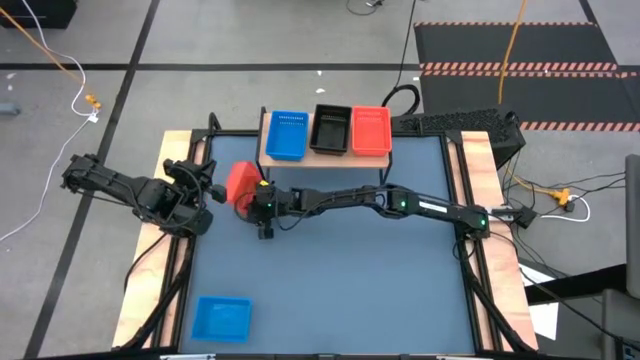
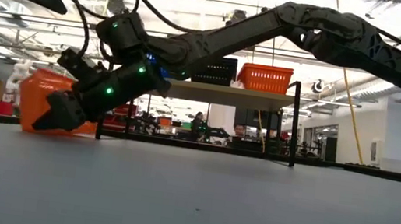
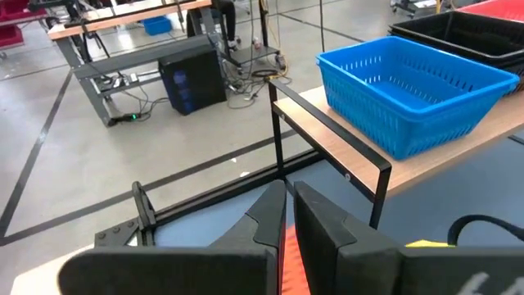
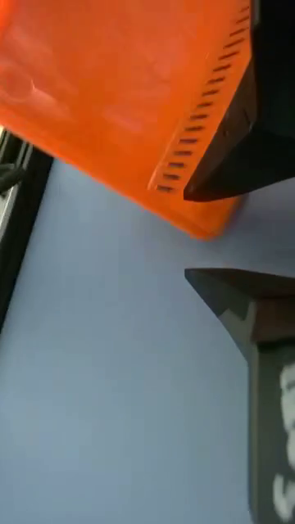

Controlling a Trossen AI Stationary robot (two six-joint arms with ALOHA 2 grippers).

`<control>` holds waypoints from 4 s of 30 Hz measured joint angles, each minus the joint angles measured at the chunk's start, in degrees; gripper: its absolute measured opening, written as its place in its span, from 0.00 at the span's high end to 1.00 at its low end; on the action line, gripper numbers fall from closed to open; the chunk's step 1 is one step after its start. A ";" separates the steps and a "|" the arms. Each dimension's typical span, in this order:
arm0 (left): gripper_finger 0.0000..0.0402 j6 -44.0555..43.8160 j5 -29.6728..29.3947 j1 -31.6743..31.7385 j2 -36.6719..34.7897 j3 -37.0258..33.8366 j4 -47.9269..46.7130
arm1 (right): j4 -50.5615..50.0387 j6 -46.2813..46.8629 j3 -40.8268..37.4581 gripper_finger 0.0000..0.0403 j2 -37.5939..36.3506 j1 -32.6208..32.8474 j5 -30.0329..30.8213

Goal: Stack baskets on shelf by color
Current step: Stack the orange bin on the stacked orange bins on the shelf

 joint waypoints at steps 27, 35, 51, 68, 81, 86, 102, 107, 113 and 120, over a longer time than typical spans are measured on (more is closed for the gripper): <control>0.92 4.02 2.57 0.00 -0.02 -0.01 -0.04 | 19.58 18.82 -5.74 0.79 -0.07 0.57 4.05; 0.92 4.00 2.56 0.00 -0.01 -0.01 0.44 | 16.87 18.43 -9.93 0.68 -0.02 0.57 3.34; 0.92 0.59 8.07 0.85 0.35 -0.50 1.97 | 19.95 8.87 -3.83 0.64 -2.62 2.21 6.25; 0.94 4.22 27.55 12.09 4.10 -12.88 19.44 | 15.11 4.38 -3.48 0.62 -2.40 1.87 8.71; 0.99 6.03 37.00 13.68 4.81 -25.09 36.50 | -11.92 1.30 -3.46 0.62 -8.30 6.81 14.77; 0.98 15.89 43.06 13.53 4.90 -25.21 48.73 | -16.62 3.44 -3.48 0.62 -10.83 8.55 14.86; 0.99 35.07 46.74 9.93 0.36 -21.42 62.20 | -12.63 5.39 -8.24 0.62 -14.08 11.19 14.45; 0.98 33.02 39.93 8.74 -2.22 -18.89 52.40 | 3.33 2.97 -15.21 0.62 -13.86 9.85 14.96; 0.99 18.13 29.41 10.06 -0.66 -21.76 42.31 | 5.42 6.80 -18.91 0.62 -13.88 9.56 14.96; 0.99 15.97 24.27 14.47 4.10 -24.27 41.48 | 5.87 7.33 -19.96 0.62 -13.77 10.08 14.54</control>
